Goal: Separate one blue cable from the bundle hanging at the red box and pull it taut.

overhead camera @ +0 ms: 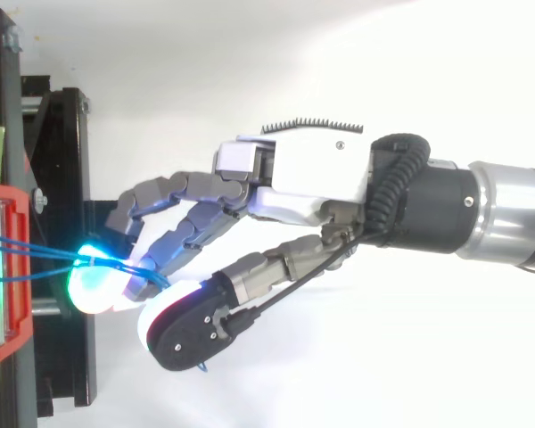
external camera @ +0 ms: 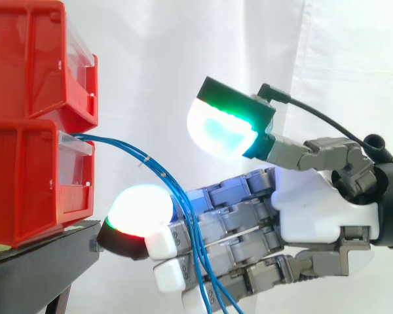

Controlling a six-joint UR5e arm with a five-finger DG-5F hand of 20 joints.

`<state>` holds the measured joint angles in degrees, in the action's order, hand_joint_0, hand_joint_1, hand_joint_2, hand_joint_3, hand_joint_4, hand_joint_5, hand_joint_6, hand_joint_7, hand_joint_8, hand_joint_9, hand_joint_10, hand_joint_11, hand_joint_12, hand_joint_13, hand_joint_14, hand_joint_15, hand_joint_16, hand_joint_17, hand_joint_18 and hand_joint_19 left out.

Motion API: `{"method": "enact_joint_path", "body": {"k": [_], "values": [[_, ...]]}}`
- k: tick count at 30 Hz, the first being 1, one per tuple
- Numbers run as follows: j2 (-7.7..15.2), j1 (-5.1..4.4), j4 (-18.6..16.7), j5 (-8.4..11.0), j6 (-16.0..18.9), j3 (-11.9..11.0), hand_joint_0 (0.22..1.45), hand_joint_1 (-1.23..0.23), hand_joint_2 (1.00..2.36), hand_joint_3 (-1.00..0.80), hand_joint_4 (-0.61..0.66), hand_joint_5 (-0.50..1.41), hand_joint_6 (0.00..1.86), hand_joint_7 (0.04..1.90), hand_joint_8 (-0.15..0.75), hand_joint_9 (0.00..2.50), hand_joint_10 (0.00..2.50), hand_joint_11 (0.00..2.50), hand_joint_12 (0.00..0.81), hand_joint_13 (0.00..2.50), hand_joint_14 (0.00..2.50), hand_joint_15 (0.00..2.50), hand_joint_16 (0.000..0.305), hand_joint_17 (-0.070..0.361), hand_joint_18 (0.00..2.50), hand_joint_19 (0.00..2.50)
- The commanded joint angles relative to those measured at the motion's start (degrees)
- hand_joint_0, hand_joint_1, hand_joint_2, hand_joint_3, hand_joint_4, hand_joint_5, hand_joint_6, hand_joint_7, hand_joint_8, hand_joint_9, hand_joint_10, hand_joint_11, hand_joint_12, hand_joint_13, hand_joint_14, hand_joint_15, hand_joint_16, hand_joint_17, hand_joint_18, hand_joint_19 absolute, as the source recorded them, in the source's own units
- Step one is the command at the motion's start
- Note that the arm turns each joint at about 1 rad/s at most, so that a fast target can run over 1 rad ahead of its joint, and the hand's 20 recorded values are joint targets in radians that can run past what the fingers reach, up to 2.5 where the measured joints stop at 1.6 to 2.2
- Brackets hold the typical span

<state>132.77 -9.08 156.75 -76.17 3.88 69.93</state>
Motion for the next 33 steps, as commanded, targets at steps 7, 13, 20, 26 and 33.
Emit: {"method": "enact_joint_path", "body": {"k": [7,13,20,26,33], "values": [[-1.3,0.47,1.2,0.06,-0.1,-0.1,0.63,-0.63,1.01,-0.43,0.35,-0.14,0.50,0.95,0.345,0.84,0.01,0.25,0.364,0.86,0.01,0.28,0.036,0.082,0.70,0.28],[-1.4,0.91,1.4,-0.03,0.0,0.0,0.64,-0.62,1.01,-0.42,0.35,-0.14,0.50,0.97,0.347,0.85,0.01,0.26,0.364,0.86,0.01,0.30,0.036,0.082,0.71,0.28],[-1.4,1.35,1.5,-0.03,0.0,0.0,0.65,-0.47,1.01,-0.41,0.32,-0.13,0.50,0.99,0.341,0.88,0.01,0.27,0.367,0.87,0.01,0.30,0.037,0.083,0.71,0.30],[-1.4,1.61,1.4,-0.03,-0.1,-0.1,0.67,-0.48,1.02,-0.26,0.30,-0.11,0.50,1.02,0.339,0.92,0.01,0.28,0.367,0.91,0.01,0.32,0.038,0.085,0.73,0.31],[-1.4,1.61,1.5,0.15,-0.1,0.0,0.72,-0.58,1.02,-0.06,0.30,-0.10,0.50,1.04,0.350,0.99,0.01,0.30,0.373,0.98,0.01,0.35,0.038,0.084,0.76,0.33]]}}
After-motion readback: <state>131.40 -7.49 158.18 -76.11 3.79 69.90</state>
